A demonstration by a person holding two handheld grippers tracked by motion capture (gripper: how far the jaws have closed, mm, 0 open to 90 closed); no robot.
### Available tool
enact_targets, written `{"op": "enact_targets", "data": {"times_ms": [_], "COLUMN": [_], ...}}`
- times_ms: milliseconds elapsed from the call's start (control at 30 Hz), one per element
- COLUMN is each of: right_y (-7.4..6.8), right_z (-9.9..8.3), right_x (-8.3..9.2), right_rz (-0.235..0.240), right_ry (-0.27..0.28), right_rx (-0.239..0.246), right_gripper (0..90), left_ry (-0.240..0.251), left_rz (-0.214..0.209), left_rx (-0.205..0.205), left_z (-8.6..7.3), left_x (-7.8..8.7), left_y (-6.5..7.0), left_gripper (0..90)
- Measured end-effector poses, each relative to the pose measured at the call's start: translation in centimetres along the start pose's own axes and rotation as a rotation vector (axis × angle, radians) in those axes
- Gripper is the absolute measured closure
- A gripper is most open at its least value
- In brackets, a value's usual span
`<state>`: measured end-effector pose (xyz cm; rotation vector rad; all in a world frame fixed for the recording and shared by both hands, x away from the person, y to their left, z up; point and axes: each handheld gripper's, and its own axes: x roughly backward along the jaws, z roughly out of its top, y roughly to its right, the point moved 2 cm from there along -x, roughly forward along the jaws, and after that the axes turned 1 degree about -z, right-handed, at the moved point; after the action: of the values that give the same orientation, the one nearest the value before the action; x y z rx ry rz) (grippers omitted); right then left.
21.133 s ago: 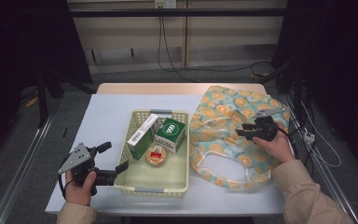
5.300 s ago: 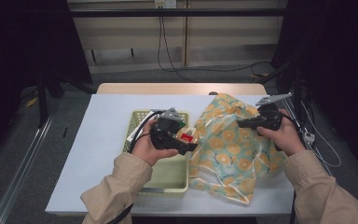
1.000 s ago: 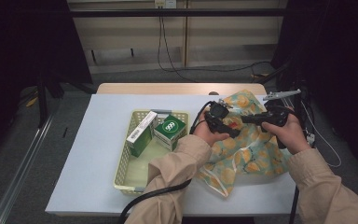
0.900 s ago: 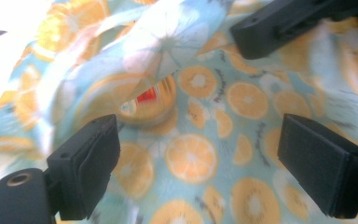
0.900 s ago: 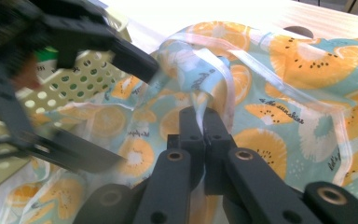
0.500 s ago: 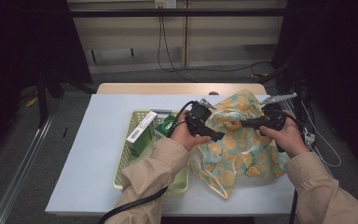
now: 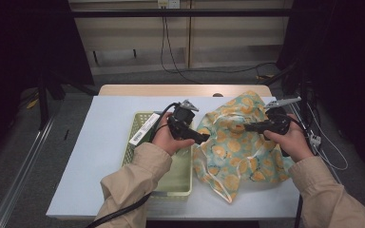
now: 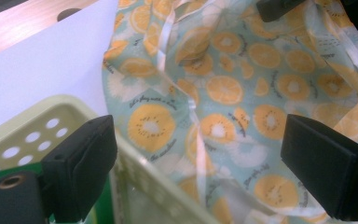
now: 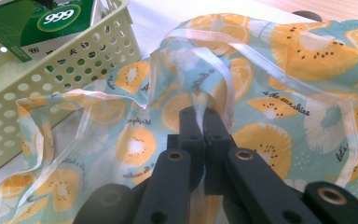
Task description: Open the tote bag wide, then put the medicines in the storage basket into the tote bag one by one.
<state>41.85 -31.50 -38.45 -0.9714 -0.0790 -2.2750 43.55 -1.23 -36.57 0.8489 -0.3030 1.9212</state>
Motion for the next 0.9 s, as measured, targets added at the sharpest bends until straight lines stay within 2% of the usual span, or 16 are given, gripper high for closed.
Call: {"op": "enact_targets", "data": {"times_ms": [33,233,500,900], "right_y": [0.0,0.0,-0.1,-0.3], "right_z": [0.0,0.0,0.0,0.0], "right_x": [0.0,0.0,0.3,0.7], "right_rz": [0.002,0.001,-0.001,-0.001], "right_ry": [-0.001,0.001,0.007,0.019], "right_rx": [-0.001,0.002,0.006,0.008], "right_gripper": [89.5,89.5,89.5,89.5], "left_ry": [0.006,0.007,0.010,-0.005], "left_rz": [-0.010,0.027,0.055,0.094], "left_rx": [0.001,0.031,0.033,0.037], "left_z": [-0.2,-1.6,-2.8,-4.4], "left_x": [0.2,1.4,3.0,2.9], "left_y": [-0.2,-1.7,-3.0,-4.4], "left_gripper": [10.5,9.6,8.3,6.7]}}
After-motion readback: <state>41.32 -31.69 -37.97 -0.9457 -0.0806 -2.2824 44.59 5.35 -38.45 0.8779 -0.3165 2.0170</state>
